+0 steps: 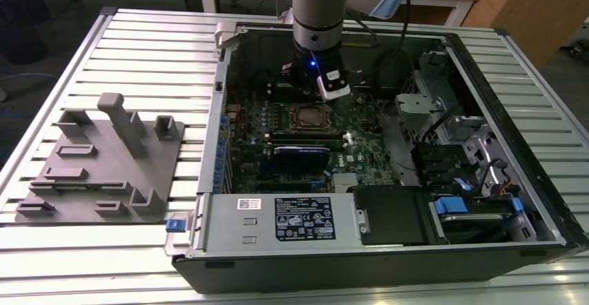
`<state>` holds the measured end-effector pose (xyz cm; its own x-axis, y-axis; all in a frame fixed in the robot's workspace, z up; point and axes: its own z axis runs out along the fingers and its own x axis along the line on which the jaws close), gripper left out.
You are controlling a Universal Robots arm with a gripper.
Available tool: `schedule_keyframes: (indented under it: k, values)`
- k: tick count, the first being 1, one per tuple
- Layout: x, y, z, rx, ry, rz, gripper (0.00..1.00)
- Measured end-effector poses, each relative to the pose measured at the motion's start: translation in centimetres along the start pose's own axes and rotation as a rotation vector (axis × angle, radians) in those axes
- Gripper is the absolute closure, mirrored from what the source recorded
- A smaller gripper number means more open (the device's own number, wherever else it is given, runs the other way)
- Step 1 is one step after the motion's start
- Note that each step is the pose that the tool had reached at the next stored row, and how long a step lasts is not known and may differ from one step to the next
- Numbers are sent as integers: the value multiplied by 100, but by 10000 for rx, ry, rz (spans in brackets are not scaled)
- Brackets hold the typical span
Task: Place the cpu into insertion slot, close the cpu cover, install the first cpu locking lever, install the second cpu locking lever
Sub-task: 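Install the first cpu locking lever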
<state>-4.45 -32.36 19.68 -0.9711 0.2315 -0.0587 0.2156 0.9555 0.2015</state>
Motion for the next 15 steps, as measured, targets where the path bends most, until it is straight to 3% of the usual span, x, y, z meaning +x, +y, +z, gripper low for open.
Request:
schedule_keyframes:
  k: [15]
  values:
    - [2, 24, -45, 9, -50, 145, 90]
